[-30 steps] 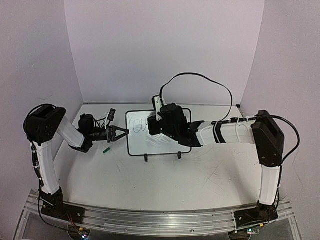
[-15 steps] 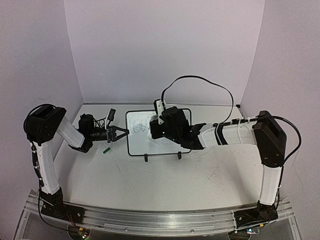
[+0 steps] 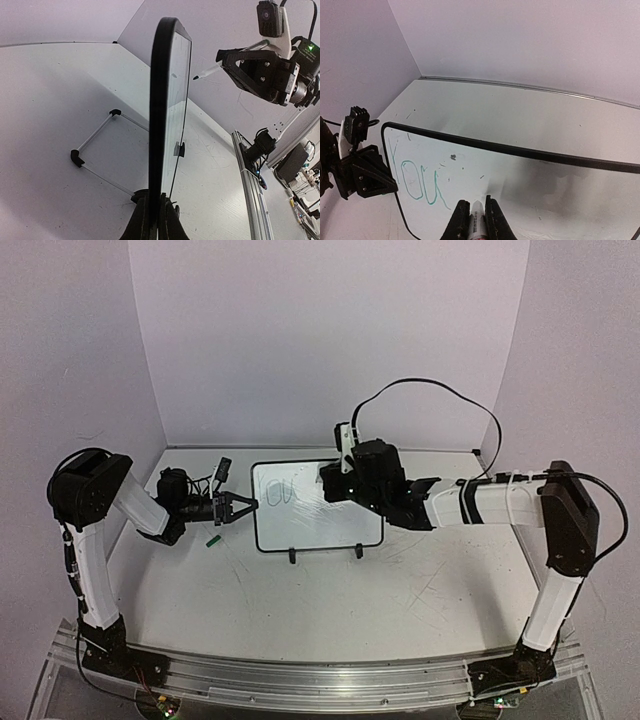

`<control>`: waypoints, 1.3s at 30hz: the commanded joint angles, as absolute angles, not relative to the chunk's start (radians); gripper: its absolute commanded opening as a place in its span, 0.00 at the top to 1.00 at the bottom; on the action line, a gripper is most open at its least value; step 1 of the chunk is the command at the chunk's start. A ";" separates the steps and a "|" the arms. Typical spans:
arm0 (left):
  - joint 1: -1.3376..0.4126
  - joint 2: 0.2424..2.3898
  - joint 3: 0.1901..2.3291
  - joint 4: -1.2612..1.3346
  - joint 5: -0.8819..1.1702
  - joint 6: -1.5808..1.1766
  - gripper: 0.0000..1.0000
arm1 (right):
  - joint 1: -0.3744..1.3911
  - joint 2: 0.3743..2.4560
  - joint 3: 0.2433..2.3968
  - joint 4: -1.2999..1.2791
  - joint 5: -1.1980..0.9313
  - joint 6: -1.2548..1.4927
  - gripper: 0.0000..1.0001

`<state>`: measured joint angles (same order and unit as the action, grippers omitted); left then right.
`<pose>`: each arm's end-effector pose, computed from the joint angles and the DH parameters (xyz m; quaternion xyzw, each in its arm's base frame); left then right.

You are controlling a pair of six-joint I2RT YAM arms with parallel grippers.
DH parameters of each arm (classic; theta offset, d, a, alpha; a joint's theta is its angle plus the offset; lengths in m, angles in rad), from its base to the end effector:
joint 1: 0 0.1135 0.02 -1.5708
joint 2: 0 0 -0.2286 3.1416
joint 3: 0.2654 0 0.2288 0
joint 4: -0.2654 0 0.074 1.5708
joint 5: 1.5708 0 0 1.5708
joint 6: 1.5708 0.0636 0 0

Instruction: Write a sentence on the whiteboard

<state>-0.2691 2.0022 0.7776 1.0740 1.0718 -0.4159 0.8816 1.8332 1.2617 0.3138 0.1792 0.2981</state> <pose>0.3228 -0.1469 0.1182 0.2842 0.6746 -0.5530 0.3979 0.2819 0.3243 0.2305 -0.1746 0.7713 0.2793 0.5446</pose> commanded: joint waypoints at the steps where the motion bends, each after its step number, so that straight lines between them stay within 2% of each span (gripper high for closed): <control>1: -0.258 1.983 0.793 1.082 1.069 -0.402 1.00 | 0.877 1.835 1.286 0.356 0.173 0.299 1.00; 39: -0.258 1.985 0.803 1.071 1.074 -0.397 1.00 | 0.862 1.941 1.386 0.341 0.155 0.285 1.00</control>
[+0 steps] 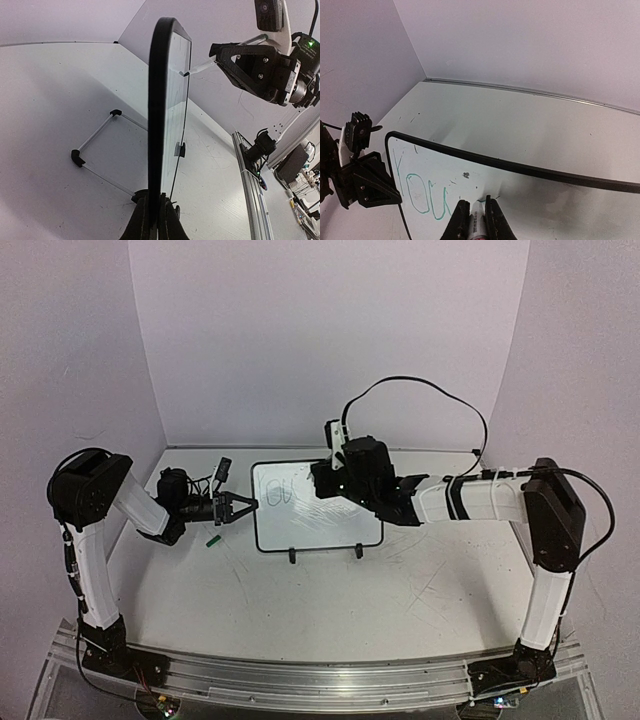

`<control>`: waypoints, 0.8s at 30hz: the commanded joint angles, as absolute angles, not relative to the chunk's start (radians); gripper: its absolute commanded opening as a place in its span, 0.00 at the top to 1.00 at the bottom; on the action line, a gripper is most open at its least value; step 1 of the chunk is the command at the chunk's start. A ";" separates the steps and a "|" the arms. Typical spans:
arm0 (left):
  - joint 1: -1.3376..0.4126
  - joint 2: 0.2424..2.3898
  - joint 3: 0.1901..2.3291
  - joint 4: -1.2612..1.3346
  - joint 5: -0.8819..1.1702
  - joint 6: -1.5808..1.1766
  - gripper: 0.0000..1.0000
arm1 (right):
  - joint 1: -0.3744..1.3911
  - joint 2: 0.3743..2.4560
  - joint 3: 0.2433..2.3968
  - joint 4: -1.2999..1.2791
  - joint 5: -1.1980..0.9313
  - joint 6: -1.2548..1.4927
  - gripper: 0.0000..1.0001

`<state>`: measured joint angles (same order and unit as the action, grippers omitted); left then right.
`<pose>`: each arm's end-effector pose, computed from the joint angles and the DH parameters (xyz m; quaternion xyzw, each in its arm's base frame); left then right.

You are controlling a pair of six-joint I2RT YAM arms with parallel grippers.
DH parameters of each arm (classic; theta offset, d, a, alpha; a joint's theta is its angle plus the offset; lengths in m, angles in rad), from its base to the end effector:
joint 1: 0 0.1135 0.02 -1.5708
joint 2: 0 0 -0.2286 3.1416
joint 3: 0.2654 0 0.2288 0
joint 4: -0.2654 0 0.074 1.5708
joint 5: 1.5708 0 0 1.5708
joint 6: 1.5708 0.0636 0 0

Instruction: Write a sentence on the whiteboard

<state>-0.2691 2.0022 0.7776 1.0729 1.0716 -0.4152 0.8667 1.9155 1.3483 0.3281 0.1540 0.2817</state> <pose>0.3228 -0.1469 0.1180 0.2841 0.6749 -0.5528 0.3978 0.2979 0.3357 0.2282 -0.1806 0.7645 0.2837 0.5500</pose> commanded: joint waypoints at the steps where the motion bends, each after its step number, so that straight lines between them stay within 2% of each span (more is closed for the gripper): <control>1: -0.258 1.985 0.804 1.070 1.074 -0.397 1.00 | 0.863 1.943 1.386 0.340 0.153 0.287 1.00; 24: -0.258 1.982 0.799 1.066 1.071 -0.394 1.00 | 0.872 1.934 1.298 0.325 0.147 0.327 1.00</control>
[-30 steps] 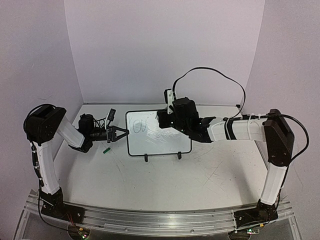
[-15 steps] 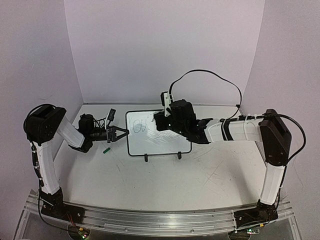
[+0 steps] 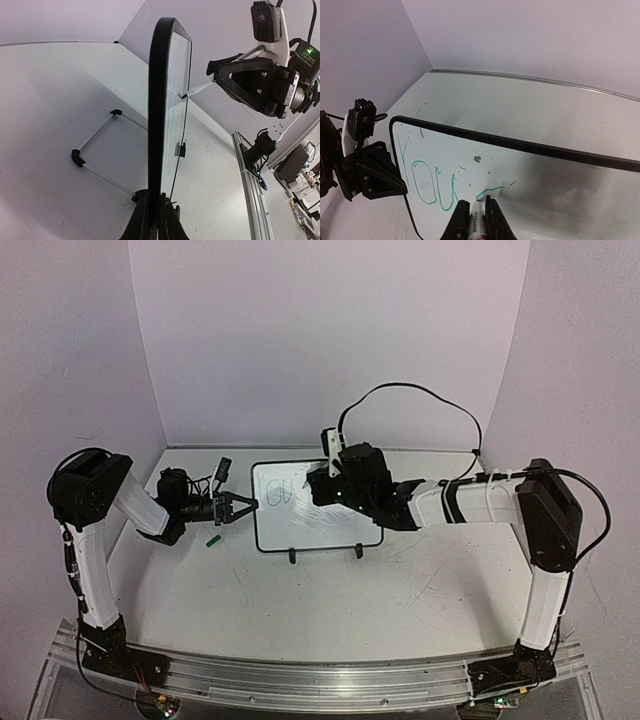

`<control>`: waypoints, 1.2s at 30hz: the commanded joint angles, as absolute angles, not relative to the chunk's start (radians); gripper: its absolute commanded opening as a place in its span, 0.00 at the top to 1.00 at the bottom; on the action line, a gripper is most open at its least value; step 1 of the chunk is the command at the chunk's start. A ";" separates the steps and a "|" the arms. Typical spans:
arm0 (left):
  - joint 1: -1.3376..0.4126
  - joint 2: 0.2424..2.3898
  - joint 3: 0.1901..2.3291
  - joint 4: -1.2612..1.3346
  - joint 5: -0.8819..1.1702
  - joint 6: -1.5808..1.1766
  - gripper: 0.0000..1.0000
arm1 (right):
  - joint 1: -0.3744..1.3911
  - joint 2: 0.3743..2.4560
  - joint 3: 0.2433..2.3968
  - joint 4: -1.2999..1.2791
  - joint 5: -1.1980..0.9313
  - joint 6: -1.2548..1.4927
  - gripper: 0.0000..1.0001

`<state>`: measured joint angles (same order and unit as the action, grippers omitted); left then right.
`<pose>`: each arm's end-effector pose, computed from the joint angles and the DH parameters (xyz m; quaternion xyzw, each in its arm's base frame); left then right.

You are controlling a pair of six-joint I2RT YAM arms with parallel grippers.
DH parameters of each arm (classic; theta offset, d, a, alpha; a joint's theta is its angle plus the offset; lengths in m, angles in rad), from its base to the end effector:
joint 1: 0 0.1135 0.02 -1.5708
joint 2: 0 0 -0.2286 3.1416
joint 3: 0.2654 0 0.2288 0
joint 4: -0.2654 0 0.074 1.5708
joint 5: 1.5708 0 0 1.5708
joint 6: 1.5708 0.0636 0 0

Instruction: Write a sentence on the whiteboard

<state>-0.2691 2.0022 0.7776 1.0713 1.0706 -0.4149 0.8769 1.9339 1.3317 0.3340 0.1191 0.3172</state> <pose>0.3228 -0.1469 0.1179 0.2836 0.6754 -0.5526 0.3975 0.2932 0.3406 0.2152 -0.1846 0.7730 0.3011 0.5271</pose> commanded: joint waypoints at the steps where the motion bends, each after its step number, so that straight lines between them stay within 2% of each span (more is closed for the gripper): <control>1: -0.258 1.983 0.799 1.067 1.071 -0.394 1.00 | 0.872 1.931 1.293 0.325 0.148 0.328 1.00; 18: -0.259 1.983 0.797 1.064 1.071 -0.393 1.00 | 0.872 1.846 1.225 0.326 0.266 0.313 1.00; 26: -0.259 1.982 0.798 1.063 1.071 -0.392 1.00 | 0.873 1.772 1.176 0.430 0.118 0.304 1.00; 36: -0.258 1.980 0.796 1.063 1.071 -0.391 1.00 | 0.840 1.791 1.186 0.425 0.134 0.334 1.00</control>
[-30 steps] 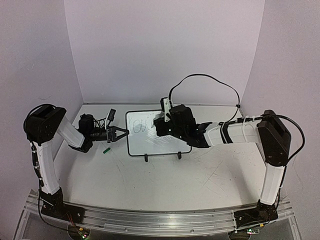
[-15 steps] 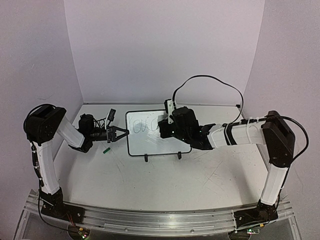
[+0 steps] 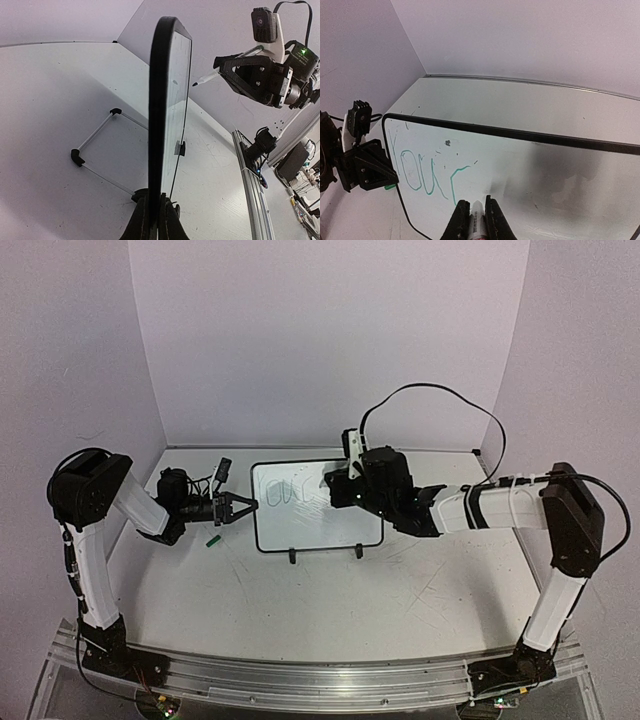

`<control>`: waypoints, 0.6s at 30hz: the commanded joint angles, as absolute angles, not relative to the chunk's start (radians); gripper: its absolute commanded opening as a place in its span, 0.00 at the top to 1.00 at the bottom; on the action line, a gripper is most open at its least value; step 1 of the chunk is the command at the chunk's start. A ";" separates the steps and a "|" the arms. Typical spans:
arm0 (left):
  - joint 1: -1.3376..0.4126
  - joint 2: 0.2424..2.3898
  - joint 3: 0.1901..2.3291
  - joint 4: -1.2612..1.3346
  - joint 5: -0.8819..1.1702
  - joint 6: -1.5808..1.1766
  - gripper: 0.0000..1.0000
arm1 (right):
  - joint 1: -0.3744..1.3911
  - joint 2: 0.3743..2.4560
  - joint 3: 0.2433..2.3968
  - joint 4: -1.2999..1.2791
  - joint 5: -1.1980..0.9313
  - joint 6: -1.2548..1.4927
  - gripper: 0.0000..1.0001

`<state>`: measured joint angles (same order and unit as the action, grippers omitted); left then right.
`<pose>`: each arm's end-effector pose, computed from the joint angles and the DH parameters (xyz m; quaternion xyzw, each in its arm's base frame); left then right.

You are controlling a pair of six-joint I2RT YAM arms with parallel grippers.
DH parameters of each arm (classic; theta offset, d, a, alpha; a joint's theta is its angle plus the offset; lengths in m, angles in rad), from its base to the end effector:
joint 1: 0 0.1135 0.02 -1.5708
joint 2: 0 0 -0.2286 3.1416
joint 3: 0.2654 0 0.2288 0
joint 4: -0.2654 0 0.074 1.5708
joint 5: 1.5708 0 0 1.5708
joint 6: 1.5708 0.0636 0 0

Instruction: Write a sentence on the whiteboard

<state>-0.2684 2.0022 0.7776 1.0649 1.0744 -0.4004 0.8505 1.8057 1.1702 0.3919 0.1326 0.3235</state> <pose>0.3226 -0.1467 0.1172 0.2880 0.6745 -0.5508 0.3984 0.2830 0.3098 0.2200 -0.1653 0.7695 0.2969 0.5406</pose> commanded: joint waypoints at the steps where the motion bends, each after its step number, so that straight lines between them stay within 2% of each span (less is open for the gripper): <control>1: -0.258 1.979 0.796 1.063 1.071 -0.390 1.00 | 0.838 1.799 1.196 0.416 0.140 0.335 1.00; 18: -0.258 1.982 0.800 1.061 1.073 -0.391 1.00 | 0.831 1.859 1.256 0.386 0.154 0.310 1.00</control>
<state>-0.2684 2.0022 0.7776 1.0641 1.0740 -0.4004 0.8353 1.8352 1.2050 0.3801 0.1406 0.3237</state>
